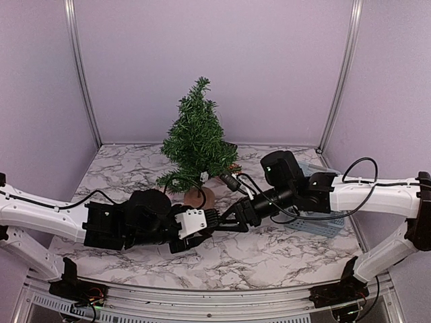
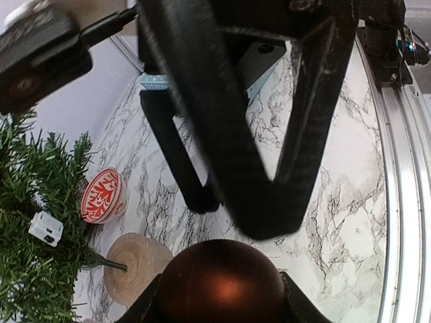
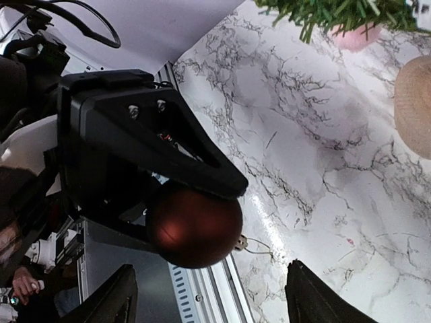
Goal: Decorate the small christmas tree
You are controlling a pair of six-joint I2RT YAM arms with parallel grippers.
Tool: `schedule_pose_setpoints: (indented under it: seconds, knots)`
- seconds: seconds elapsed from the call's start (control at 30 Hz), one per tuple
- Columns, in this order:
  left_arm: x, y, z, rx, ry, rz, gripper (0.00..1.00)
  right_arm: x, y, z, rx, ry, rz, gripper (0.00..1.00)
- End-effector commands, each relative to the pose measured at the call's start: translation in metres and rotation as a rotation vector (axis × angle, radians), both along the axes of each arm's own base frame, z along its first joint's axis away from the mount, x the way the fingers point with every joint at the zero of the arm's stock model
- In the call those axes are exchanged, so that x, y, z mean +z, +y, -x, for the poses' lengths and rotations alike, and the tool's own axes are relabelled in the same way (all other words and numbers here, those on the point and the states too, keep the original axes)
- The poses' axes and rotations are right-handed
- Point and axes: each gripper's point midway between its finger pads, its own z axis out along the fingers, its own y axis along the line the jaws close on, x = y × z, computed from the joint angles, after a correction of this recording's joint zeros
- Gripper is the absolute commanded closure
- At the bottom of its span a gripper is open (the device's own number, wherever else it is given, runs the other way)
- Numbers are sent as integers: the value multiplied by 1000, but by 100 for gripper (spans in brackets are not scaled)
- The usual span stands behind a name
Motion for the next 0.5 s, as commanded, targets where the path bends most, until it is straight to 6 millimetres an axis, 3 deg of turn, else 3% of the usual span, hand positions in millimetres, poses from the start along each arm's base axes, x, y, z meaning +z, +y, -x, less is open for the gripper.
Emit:
schedule_pose_setpoints:
  seconds: [0.0, 0.23, 0.47]
  knots:
    - [37, 10, -6, 38, 70, 217, 61, 52, -6, -18, -15, -181, -128, 26]
    - [67, 49, -18, 85, 131, 421, 62, 80, -27, -45, -94, -448, -184, 32]
    - [97, 73, -24, 77, 153, 554, 64, 93, -15, -59, -79, -593, -215, 49]
